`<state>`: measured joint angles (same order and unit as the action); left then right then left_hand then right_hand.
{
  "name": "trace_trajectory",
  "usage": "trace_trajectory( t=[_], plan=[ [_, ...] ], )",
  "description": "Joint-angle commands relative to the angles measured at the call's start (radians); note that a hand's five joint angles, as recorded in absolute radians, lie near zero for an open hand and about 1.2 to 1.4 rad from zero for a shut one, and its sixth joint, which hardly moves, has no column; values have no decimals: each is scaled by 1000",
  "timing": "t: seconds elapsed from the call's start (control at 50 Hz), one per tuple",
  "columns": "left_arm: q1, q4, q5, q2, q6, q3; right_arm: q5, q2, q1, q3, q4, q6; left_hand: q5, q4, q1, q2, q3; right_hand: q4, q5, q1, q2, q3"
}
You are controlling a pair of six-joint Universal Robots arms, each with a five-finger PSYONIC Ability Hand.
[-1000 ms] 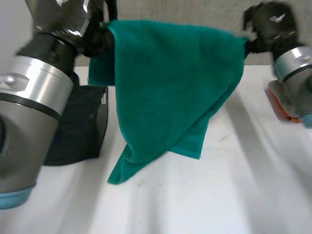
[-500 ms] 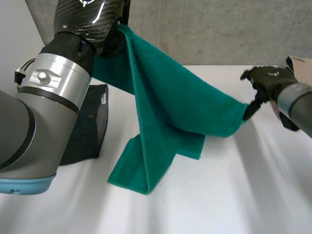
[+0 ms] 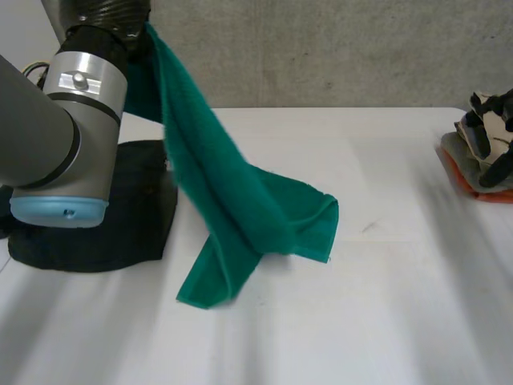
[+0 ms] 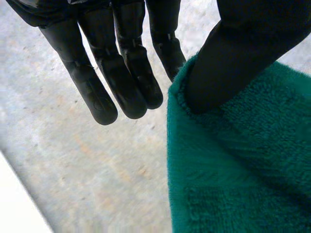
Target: Fold the laundry.
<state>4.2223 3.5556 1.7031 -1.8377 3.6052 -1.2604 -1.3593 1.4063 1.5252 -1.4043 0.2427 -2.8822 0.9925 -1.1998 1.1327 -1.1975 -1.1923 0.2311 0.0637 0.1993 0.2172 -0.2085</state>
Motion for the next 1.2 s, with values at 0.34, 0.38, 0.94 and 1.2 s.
trace_trajectory(
  t=[0.34, 0.38, 0.94, 1.2],
  plan=[
    [15, -3, 13, -20, 12, -31, 256, -208, 410, -124, 95, 1, 229, -196, 264, -199, -204, 350, 343, 382, 364, -373],
    [11, -4, 13, -14, 10, -33, 256, -253, 457, -114, 69, 1, 229, -196, 264, -199, -204, 347, 340, 379, 361, -370],
    [5, -4, 12, 3, 4, -56, 215, -615, 799, 129, -451, -69, 229, -196, 264, -199, -204, 277, 270, 308, 291, -299],
    [10, 0, 10, 6, 4, -56, 174, -721, 849, 212, -462, -14, 229, -196, 264, -199, -204, 458, 451, 490, 472, -481]
  ],
)
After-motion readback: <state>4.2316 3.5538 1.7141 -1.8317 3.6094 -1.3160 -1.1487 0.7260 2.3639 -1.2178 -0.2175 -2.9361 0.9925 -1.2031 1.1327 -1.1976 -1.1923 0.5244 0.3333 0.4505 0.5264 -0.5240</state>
